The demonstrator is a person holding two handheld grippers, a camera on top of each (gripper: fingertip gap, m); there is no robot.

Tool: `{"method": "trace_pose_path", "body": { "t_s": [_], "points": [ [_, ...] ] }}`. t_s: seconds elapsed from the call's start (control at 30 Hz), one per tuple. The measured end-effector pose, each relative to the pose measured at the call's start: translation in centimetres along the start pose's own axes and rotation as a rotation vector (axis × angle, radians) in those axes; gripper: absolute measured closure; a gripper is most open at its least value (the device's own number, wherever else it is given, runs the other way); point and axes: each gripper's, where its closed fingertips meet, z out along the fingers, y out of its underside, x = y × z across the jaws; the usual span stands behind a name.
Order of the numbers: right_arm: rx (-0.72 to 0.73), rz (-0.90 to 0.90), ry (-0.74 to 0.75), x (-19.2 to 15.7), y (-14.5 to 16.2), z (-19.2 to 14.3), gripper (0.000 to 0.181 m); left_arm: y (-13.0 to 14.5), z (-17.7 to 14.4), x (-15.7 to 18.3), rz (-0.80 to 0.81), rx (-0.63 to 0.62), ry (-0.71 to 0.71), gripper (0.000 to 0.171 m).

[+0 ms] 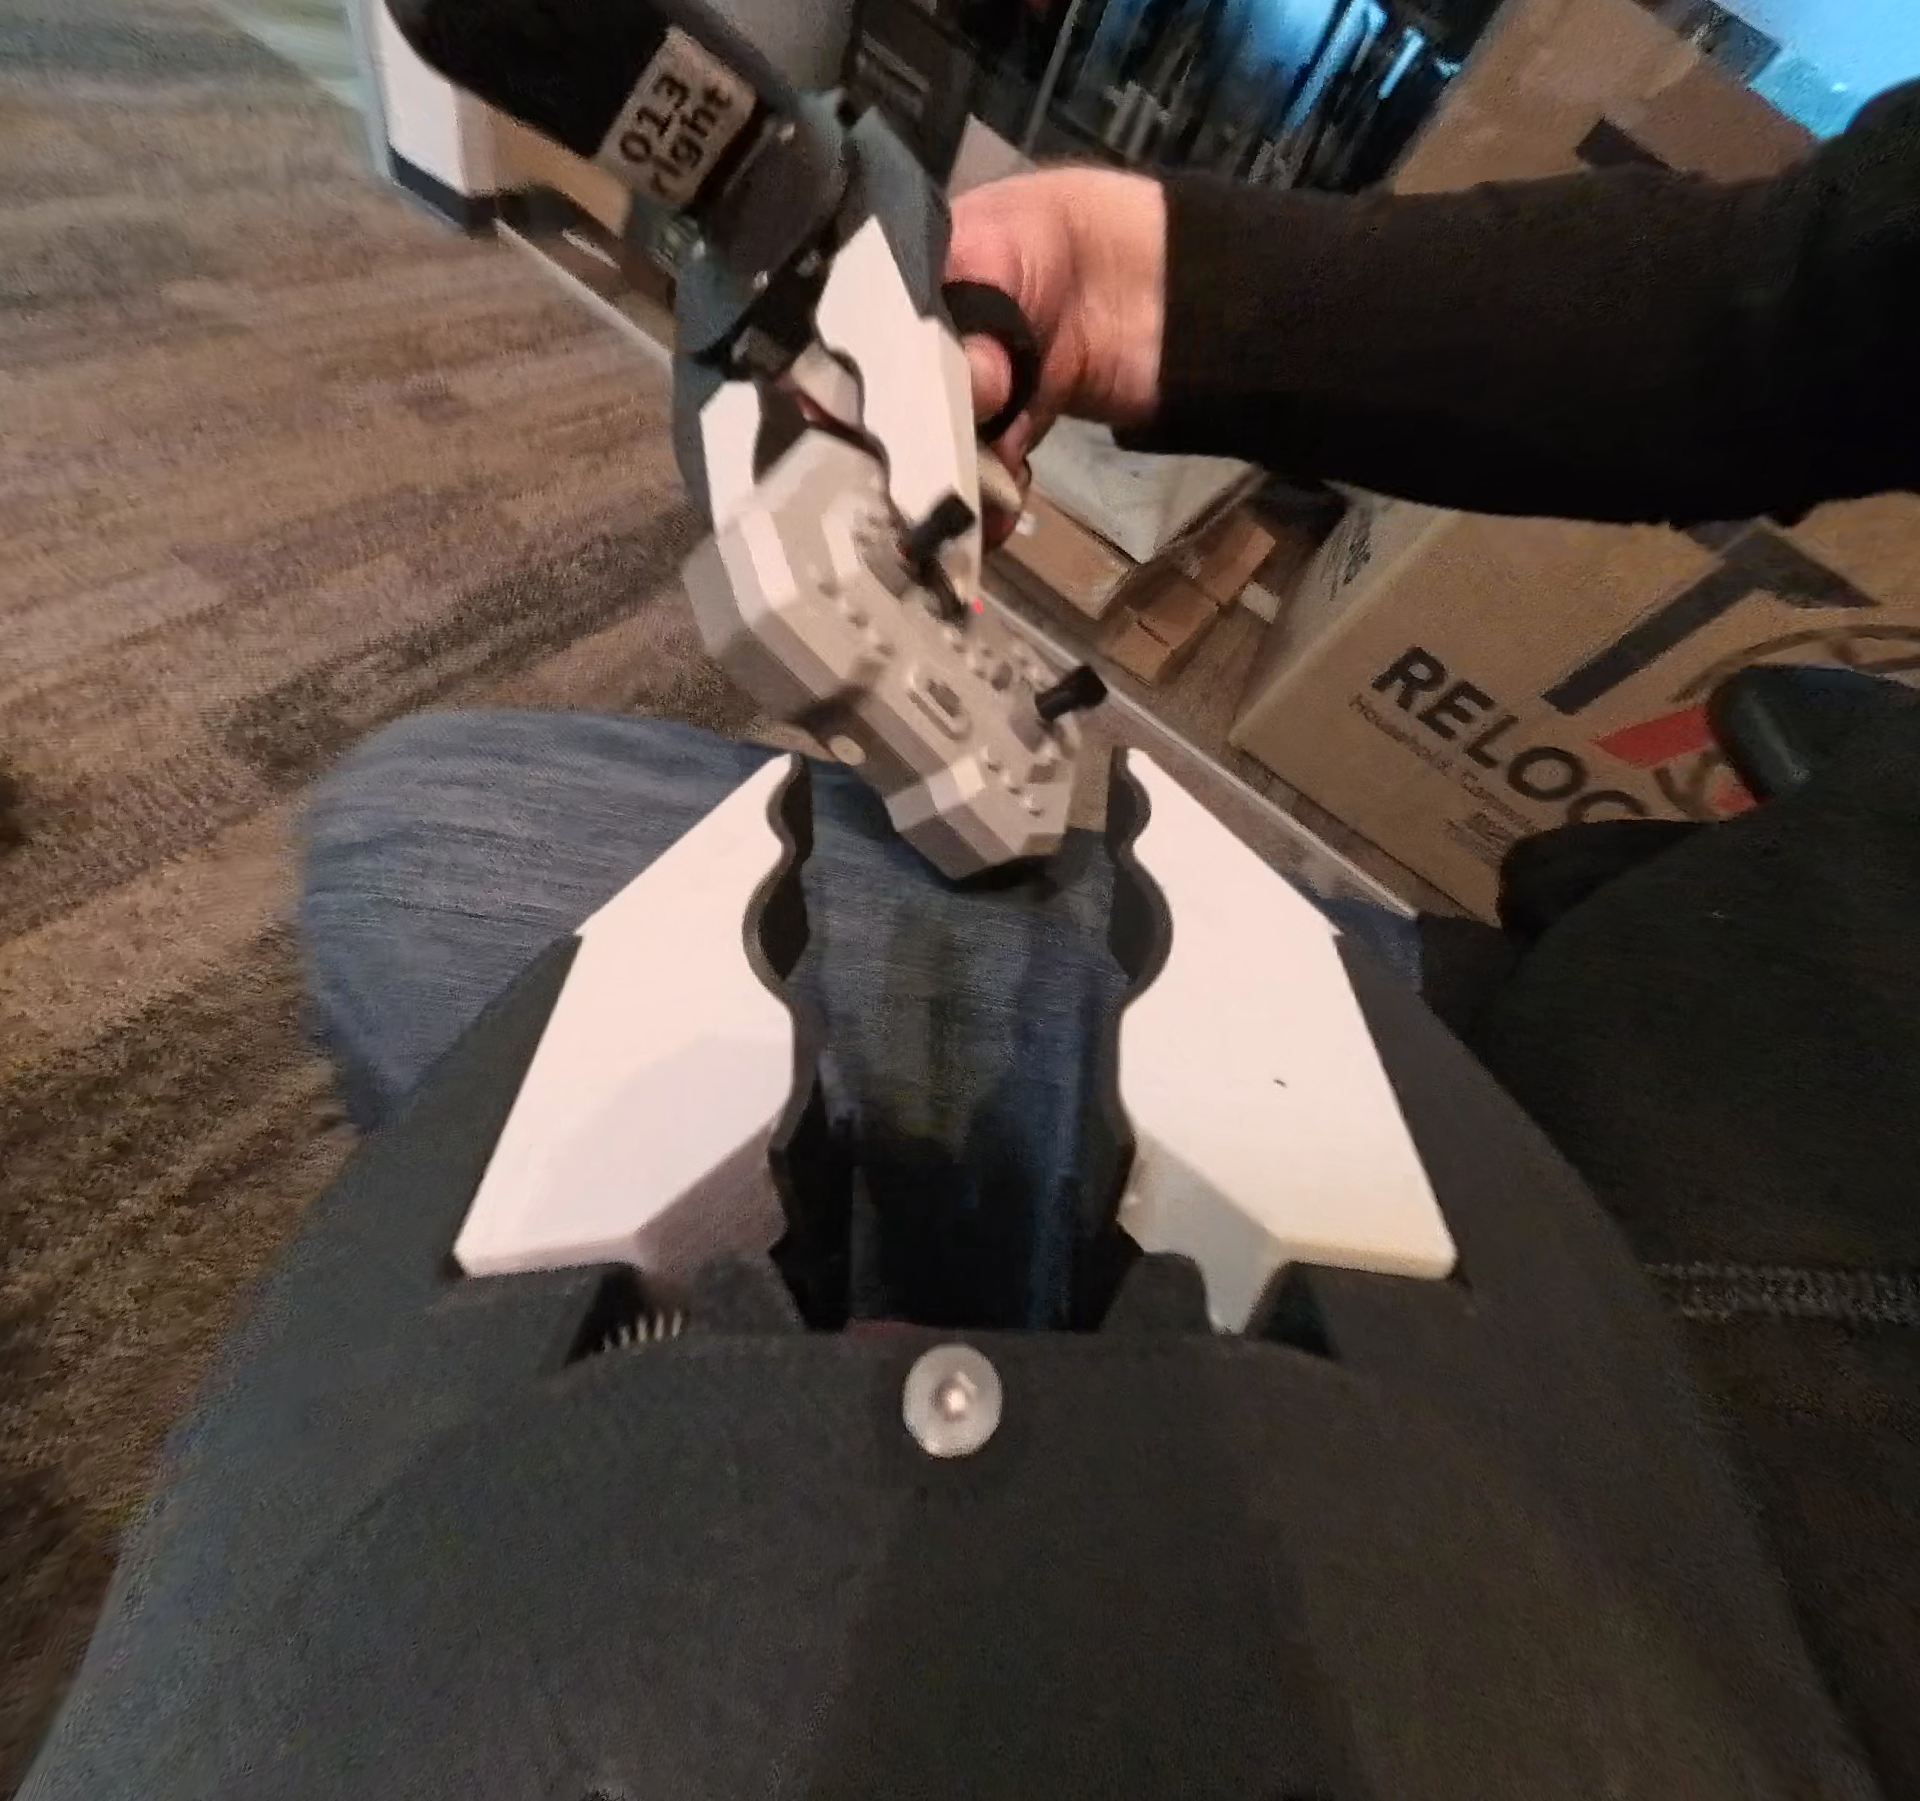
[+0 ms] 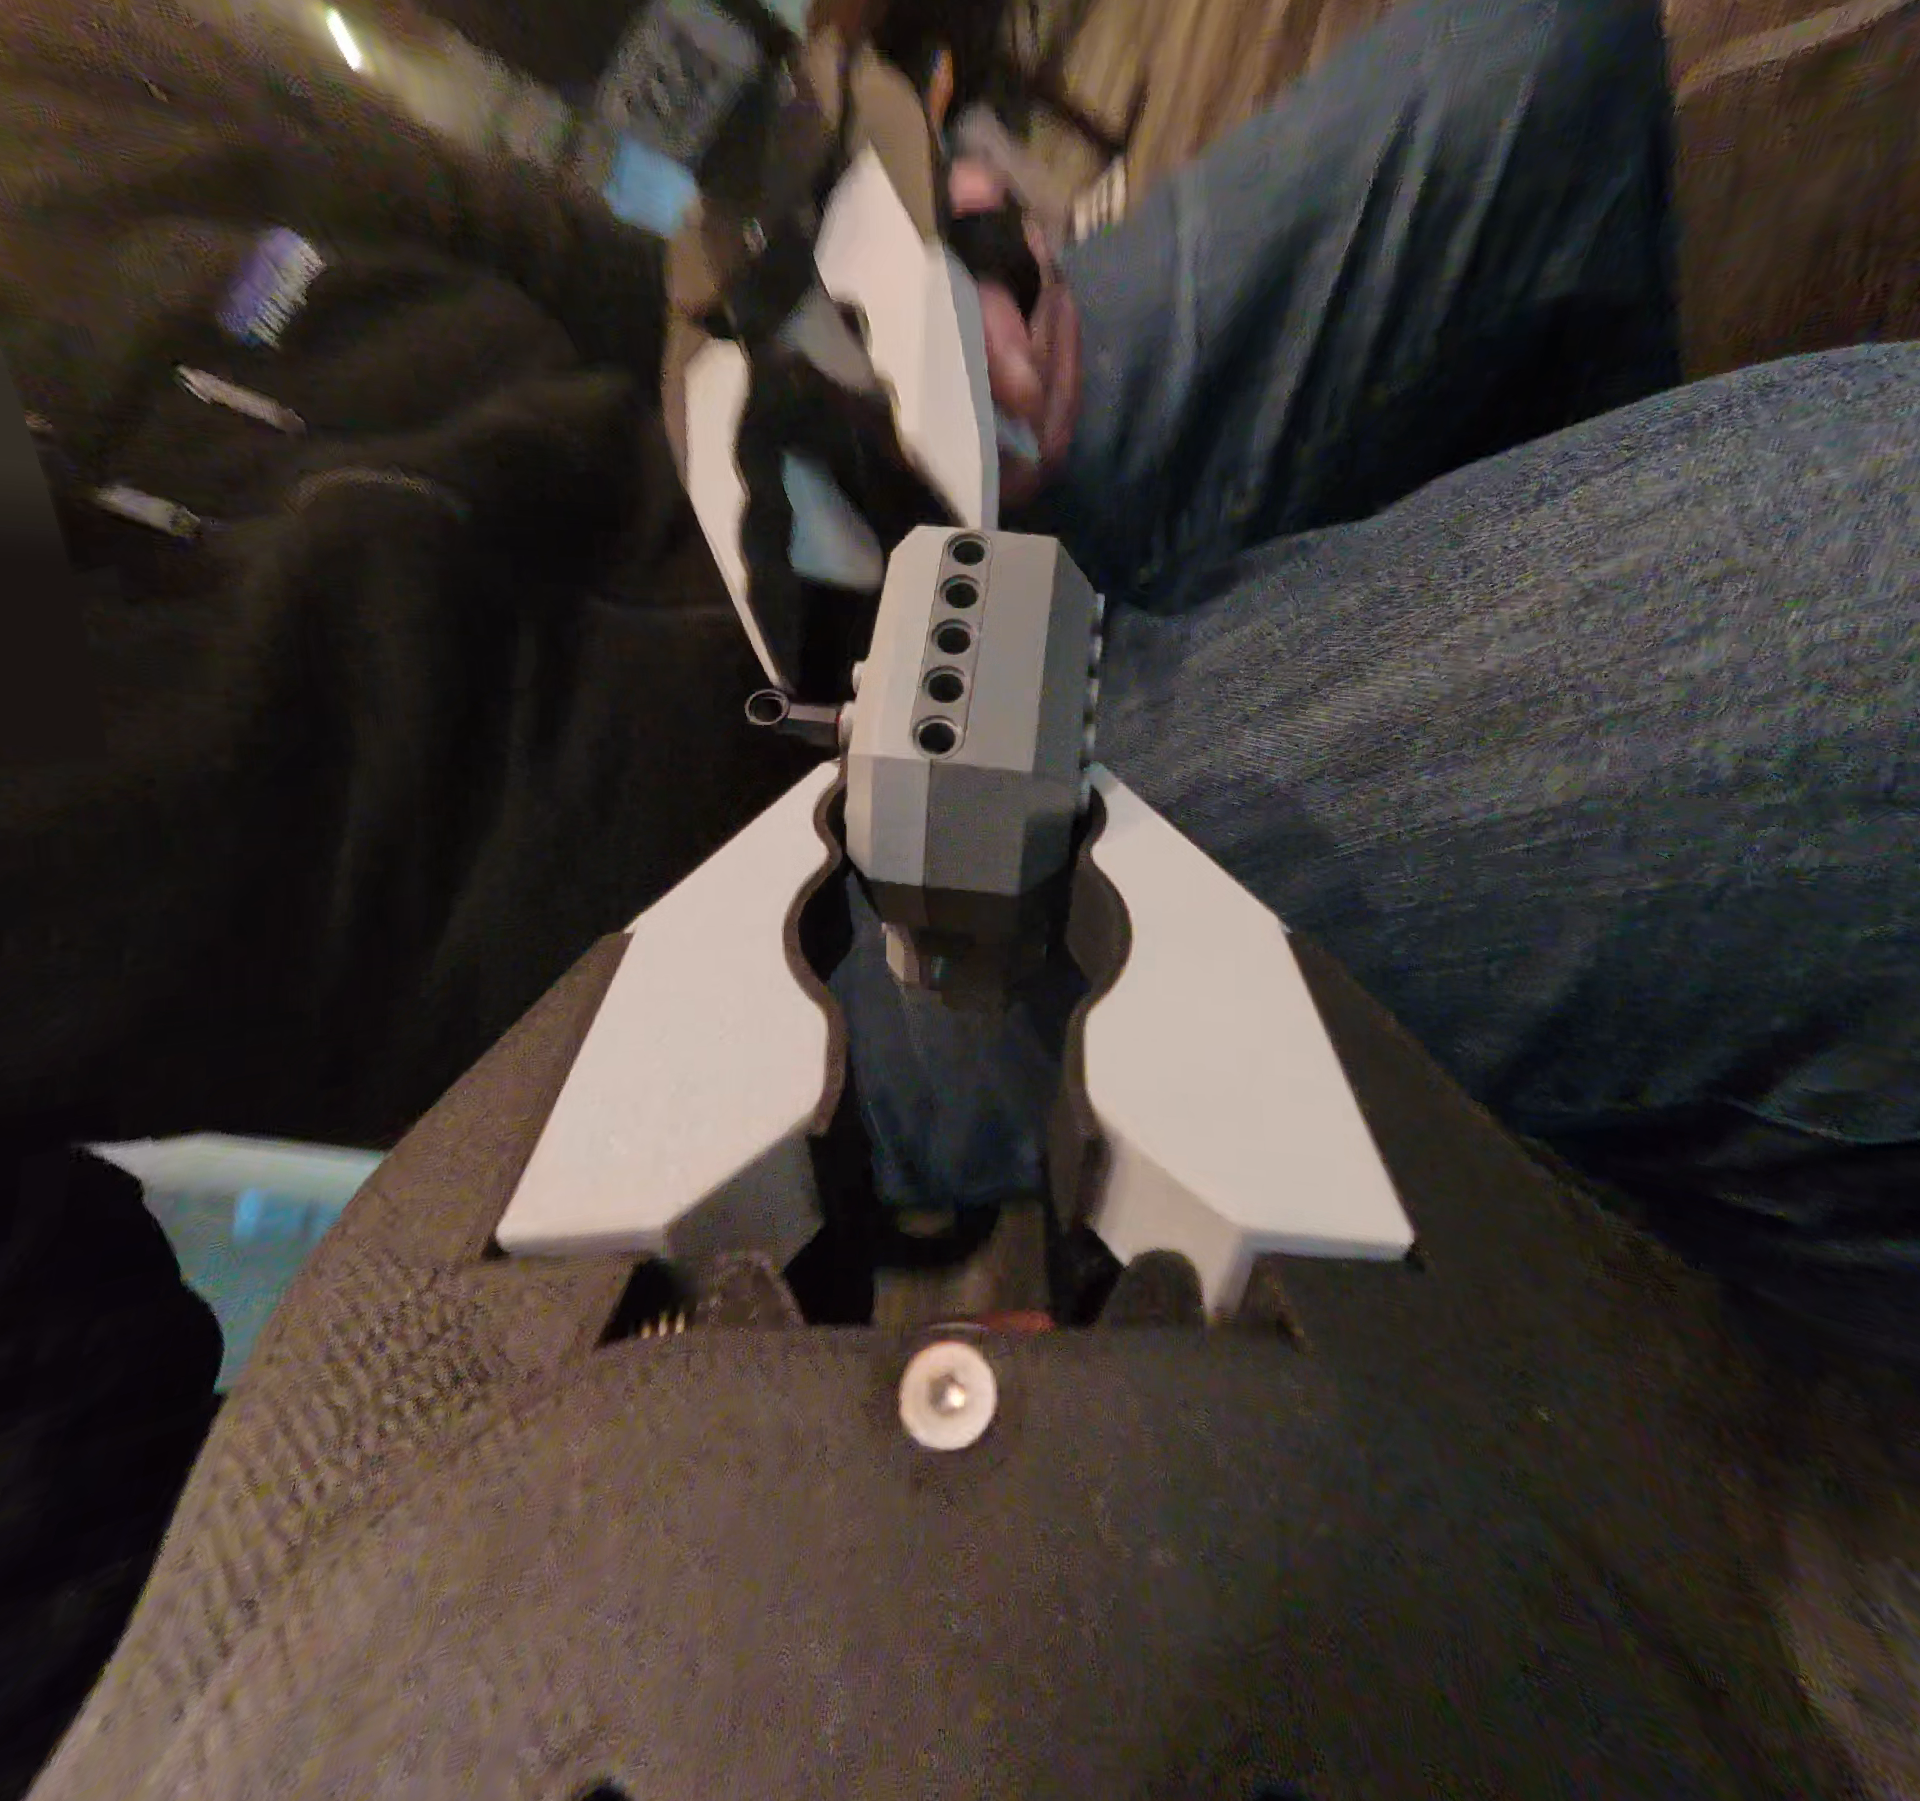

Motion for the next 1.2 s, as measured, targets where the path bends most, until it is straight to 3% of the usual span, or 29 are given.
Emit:
{"method": "trace_pose_path", "body": {
  "t_s": [0.1, 0.23, 0.4, 0.53, 0.57, 0.77, 1.0, 1.2],
  "points": [
    [-0.280, -0.034, -0.028, -0.1, 0.6, 0.5, 0.144, -0.9, -0.9, -1.7, 0.132, 0.002, -0.049, 0.101],
    [-0.636, -0.068, -0.083, -0.5, 2.0, 1.4, 0.145, -0.4, 0.1, -1.8, 0.312, -0.045, 0.003, 0.090],
    [-0.777, -0.062, -0.155, -0.3, 1.7, 3.4, 0.144, 0.5, 1.0, -0.3, 0.488, -0.047, 0.086, 0.086],
    [-0.821, -0.028, -0.207, 0.0, 1.8, 4.5, 0.143, 2.4, 1.7, -0.2, 0.568, -0.100, 0.086, 0.091],
    [-0.825, -0.022, -0.218, 0.0, 1.9, 4.7, 0.143, 2.4, 1.6, -0.4, 0.577, -0.091, 0.071, 0.099],
    [-0.730, -0.009, -0.203, 0.8, 1.5, 5.8, 0.138, 3.3, 1.4, -0.8, 0.498, -0.067, 0.059, 0.101],
    [-0.468, -0.114, -0.087, 1.8, -0.4, 5.4, 0.121, 3.9, 0.5, -1.6, 0.392, -0.064, 0.031, 0.101],
    [-0.042, -0.338, 0.151, 1.7, -4.2, 3.7, 0.120, 4.3, -0.6, -2.5, 0.220, -0.070, -0.040, 0.101]
  ]
}}
